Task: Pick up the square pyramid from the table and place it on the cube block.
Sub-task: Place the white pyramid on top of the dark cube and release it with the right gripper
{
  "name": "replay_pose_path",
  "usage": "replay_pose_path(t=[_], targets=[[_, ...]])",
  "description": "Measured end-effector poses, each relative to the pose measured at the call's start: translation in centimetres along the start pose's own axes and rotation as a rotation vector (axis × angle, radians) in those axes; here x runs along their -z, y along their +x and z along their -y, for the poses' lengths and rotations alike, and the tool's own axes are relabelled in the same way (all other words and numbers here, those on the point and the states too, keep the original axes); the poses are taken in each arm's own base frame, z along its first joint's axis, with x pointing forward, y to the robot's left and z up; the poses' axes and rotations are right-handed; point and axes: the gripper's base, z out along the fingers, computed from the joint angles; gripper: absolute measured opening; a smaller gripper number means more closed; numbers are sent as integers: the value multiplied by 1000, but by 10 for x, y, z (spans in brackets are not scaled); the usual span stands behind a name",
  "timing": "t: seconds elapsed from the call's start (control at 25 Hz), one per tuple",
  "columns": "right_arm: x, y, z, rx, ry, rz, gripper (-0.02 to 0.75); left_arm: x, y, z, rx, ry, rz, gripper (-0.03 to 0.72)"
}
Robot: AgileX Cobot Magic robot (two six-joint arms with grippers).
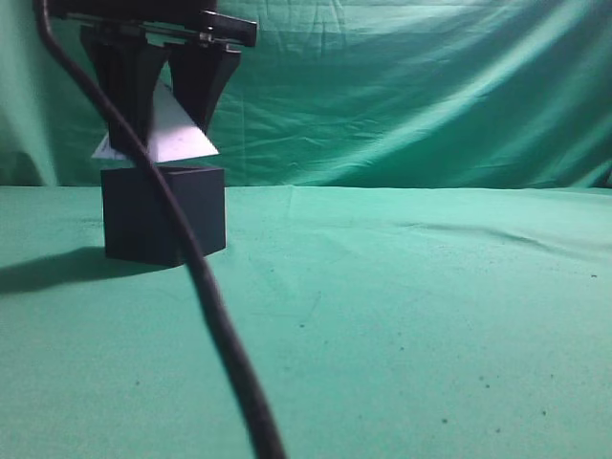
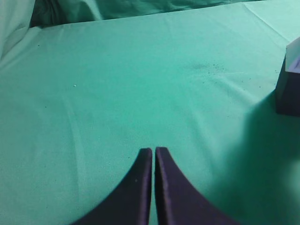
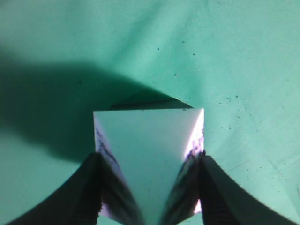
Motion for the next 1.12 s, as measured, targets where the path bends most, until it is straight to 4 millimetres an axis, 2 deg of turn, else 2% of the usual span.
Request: replay_pose_path(t=[0.24,0.48,0.64,0.68,0.8,0.96,1.08,1.12], targets=[[0,2,6,-14,0,0,384,0,0,0,0,0,0,0],[0,1,2,-31,-45,12,606,0,0,0,0,0,0,0],[3,1,2,-32,-47,18,592,0,0,0,0,0,0,0],[7,0,2,-32,-45,26,617,0,0,0,0,0,0,0],[28,0,3,-31,-33,71,617,0,0,0,0,0,0,0],[72,3,3,-28,-7,157,617,0,0,0,0,0,0,0],[111,10,3,-31,21,229,471,0,0,0,0,0,0,0],[127,14,3,-38,30,258,399,0,0,0,0,0,0,0]])
